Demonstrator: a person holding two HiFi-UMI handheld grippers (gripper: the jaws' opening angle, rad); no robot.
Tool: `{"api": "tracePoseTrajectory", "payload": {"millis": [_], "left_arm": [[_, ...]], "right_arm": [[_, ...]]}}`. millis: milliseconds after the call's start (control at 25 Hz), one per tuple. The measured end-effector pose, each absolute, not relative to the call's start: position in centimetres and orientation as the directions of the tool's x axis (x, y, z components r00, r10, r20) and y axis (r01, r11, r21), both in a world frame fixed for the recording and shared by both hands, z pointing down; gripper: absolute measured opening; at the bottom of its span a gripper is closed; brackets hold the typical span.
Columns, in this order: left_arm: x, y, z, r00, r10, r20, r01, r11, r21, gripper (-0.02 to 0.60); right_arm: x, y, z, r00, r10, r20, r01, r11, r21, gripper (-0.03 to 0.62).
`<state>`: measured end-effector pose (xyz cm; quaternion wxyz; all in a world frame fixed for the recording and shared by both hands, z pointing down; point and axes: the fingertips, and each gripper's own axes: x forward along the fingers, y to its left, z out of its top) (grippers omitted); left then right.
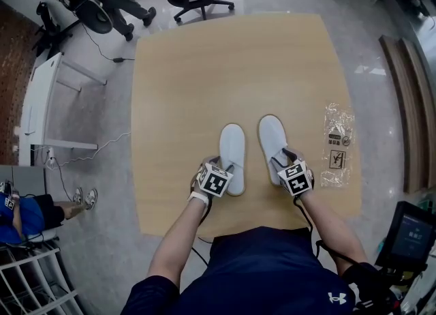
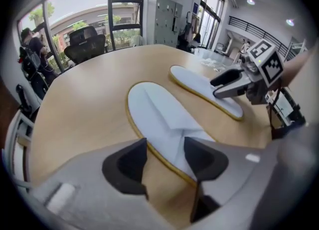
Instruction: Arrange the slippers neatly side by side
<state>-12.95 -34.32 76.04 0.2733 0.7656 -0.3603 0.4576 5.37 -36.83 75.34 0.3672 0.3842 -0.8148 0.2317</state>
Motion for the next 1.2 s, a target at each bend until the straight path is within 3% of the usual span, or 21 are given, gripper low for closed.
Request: {"api": "tracePoseTrajectory", "payload": {"millis": [1200], "left_arm": [[-9.9,-33.2,75.7,0.290,-0.308,0.906,-0.846,-0.525,0.092,0.238]], "right_arm": [[1.7,-34.1,74.8,-0.463,-0.413,0.784,-0.797,0.580,-0.166,0.216]]}}
